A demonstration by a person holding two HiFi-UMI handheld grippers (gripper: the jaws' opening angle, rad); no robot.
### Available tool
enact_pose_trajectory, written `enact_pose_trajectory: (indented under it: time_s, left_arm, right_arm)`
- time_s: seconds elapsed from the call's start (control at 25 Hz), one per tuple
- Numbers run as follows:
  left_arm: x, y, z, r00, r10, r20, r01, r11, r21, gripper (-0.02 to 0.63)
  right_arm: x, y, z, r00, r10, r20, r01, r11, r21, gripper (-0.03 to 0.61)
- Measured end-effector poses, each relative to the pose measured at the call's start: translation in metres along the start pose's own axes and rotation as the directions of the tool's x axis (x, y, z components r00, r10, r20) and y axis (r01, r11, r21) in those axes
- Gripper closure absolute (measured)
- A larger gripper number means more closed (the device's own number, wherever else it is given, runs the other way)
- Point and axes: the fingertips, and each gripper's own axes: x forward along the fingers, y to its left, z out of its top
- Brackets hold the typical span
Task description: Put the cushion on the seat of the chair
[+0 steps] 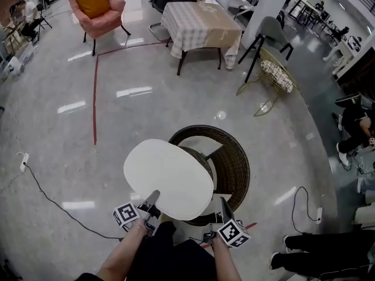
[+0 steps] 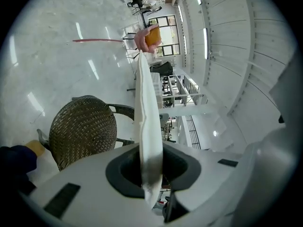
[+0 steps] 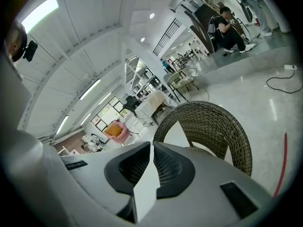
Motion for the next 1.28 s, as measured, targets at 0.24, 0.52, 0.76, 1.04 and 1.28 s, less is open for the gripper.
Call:
enact_pose_trajectory:
  time_s: [0.24,0.52,0.76,1.04,1.28]
  left_arm:
    - [0.032,-0.001,0.007,0.999,-0.04,-0.023,0.041,0.999,0.012,0.537]
    - [0.062,0.021,0.004,0.999,-0.025,-0.02,0.025,0.999,-0.023,0.537]
    - [0.083,0.045,-0.005,1.0,0.0,-0.025,-0.001,0.999,-0.041,0.537]
    - [0.104,0.072,-0.015,0.999,-0.018,-0.028,0.017,0.999,-0.047,0.537]
    - [0.111,0.11,-0.028,1.0,0.01,-0.024,-0.012,0.997,-0.074,0.537]
  right_arm:
    - [0.014,0.002,0.005,1.0,-0.001,0.001,0.001,1.0,0.018,0.558]
    - [0.034,-0.013,0.001,0.999,-0.015,-0.031,0.014,1.0,-0.007,0.558]
    - [0.053,-0.025,-0.002,0.998,-0.02,-0.055,0.018,0.999,-0.039,0.558]
    - [0.067,-0.04,-0.005,0.999,-0.021,-0.034,0.021,1.0,-0.019,0.558]
    - [0.074,-0.044,-0.013,1.0,-0.011,-0.026,0.011,1.0,0.003,0.558]
